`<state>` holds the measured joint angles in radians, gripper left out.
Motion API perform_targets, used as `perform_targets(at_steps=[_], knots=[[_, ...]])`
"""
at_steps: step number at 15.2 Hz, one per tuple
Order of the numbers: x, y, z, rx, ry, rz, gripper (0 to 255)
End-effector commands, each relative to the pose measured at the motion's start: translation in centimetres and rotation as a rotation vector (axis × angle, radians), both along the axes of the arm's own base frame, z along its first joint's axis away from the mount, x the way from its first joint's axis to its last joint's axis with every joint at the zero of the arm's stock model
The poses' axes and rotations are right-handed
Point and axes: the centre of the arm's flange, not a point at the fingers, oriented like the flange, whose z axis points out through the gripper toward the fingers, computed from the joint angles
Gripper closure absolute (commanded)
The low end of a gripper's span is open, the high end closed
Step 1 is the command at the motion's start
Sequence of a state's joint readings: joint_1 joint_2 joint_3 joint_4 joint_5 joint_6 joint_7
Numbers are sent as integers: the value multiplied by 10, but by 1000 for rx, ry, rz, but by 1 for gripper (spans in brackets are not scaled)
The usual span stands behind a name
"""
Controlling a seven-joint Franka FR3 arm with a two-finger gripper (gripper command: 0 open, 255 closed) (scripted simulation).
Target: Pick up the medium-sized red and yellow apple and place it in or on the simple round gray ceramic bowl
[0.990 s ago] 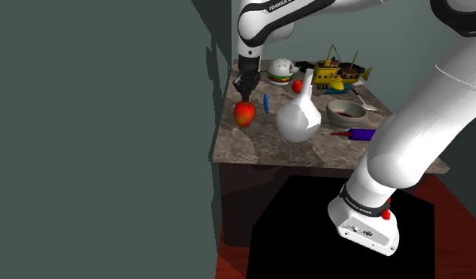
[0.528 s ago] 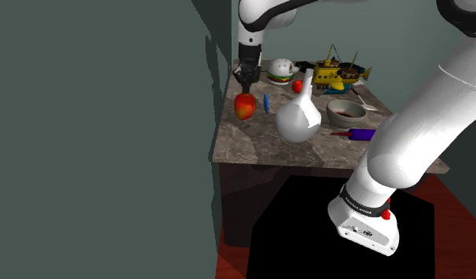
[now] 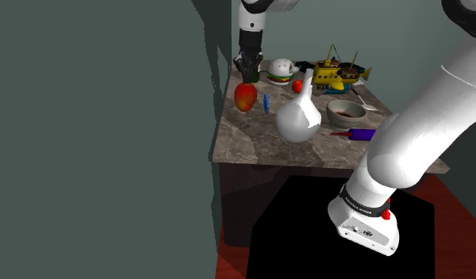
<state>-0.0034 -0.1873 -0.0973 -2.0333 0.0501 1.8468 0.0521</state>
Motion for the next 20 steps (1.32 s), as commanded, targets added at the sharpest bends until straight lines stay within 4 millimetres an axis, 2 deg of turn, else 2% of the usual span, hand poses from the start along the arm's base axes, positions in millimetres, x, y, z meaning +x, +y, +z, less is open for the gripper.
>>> perform_targets(at_steps=[1, 8, 20], knots=[[0, 1, 11, 0, 0, 0, 255], [0, 1, 45, 0, 0, 0, 255], [-109, -111, 70, 0, 0, 0, 255]])
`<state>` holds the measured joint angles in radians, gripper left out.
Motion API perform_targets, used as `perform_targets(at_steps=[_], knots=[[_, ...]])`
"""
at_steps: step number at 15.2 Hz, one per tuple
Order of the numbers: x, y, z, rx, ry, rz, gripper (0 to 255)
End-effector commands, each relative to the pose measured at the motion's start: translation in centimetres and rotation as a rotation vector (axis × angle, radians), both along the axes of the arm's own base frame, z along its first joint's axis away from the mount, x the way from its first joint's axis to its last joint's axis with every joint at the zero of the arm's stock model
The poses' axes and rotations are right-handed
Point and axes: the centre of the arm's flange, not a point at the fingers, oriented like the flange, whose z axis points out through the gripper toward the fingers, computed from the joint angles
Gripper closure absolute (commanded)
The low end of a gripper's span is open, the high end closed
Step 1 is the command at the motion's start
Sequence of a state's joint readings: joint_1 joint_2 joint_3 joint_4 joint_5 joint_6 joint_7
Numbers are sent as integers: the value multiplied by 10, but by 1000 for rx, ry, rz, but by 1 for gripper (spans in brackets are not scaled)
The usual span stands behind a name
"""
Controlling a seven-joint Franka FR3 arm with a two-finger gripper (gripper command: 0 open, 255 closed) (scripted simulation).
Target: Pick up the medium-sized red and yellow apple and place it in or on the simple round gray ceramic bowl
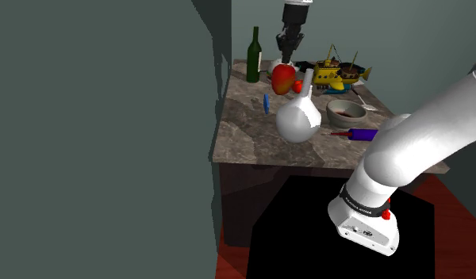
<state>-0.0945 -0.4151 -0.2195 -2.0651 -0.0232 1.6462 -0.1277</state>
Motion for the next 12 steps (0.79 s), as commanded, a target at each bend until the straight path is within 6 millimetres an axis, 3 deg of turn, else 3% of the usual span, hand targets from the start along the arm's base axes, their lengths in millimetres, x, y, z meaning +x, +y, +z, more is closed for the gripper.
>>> perform_targets(at_steps=[1, 12], knots=[[-19, -21, 4, 0, 0, 1, 255], [-119, -123, 27, 0, 0, 1, 255]])
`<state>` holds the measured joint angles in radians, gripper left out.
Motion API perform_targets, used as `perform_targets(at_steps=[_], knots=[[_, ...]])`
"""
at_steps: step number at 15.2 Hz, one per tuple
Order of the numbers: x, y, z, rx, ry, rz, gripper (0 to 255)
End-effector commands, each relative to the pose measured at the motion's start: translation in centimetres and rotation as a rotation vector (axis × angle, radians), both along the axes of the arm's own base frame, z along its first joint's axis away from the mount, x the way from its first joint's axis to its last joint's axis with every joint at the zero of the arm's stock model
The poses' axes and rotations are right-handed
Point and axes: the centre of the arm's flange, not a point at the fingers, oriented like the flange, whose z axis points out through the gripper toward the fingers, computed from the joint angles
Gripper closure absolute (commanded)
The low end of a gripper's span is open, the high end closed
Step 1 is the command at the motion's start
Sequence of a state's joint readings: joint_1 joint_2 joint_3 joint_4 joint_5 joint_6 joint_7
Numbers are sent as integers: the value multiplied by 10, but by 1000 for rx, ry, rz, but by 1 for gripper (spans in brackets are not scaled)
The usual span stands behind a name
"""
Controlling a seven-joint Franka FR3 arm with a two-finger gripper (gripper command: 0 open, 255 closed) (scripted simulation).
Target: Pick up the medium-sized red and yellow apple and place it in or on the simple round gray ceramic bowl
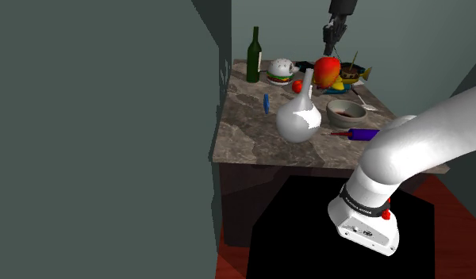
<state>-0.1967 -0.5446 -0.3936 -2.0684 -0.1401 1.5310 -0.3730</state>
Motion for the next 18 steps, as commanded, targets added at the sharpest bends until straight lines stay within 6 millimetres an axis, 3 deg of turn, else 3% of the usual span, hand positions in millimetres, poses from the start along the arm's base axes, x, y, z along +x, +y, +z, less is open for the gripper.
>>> perform_targets(at_steps=[1, 12, 18], knots=[[-20, -21, 5, 0, 0, 1, 255], [-119, -122, 28, 0, 0, 1, 255], [-119, -122, -4, 0, 0, 1, 255]])
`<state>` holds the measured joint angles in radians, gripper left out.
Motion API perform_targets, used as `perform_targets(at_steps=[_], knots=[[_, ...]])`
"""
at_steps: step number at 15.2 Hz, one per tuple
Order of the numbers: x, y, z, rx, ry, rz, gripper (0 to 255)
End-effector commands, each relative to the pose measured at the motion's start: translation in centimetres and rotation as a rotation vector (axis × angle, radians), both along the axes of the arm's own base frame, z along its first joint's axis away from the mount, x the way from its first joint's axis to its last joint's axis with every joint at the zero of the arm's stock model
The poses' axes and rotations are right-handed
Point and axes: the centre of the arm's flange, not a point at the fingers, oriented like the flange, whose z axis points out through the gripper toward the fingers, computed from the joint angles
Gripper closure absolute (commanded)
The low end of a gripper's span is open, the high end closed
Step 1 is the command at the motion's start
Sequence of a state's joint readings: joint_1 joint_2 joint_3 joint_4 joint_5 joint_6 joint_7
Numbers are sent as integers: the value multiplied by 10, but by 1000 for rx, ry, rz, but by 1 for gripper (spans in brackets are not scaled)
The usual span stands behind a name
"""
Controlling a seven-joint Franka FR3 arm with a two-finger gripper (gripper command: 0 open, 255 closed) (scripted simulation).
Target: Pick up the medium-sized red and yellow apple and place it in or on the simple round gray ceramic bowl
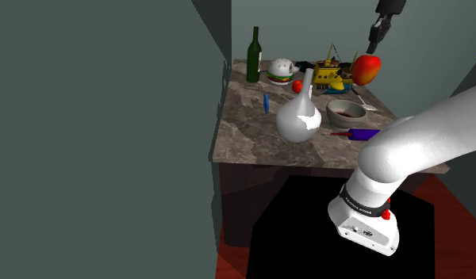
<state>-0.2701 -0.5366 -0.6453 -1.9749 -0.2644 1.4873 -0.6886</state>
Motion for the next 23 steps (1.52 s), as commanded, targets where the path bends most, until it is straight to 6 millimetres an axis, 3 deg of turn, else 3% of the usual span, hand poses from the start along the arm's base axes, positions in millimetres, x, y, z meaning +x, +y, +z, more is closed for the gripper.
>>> perform_targets(at_steps=[1, 21, 23], knots=[[0, 0, -10, 0, 0, 0, 255], [0, 0, -119, 0, 0, 0, 255], [0, 0, -119, 0, 0, 0, 255]])
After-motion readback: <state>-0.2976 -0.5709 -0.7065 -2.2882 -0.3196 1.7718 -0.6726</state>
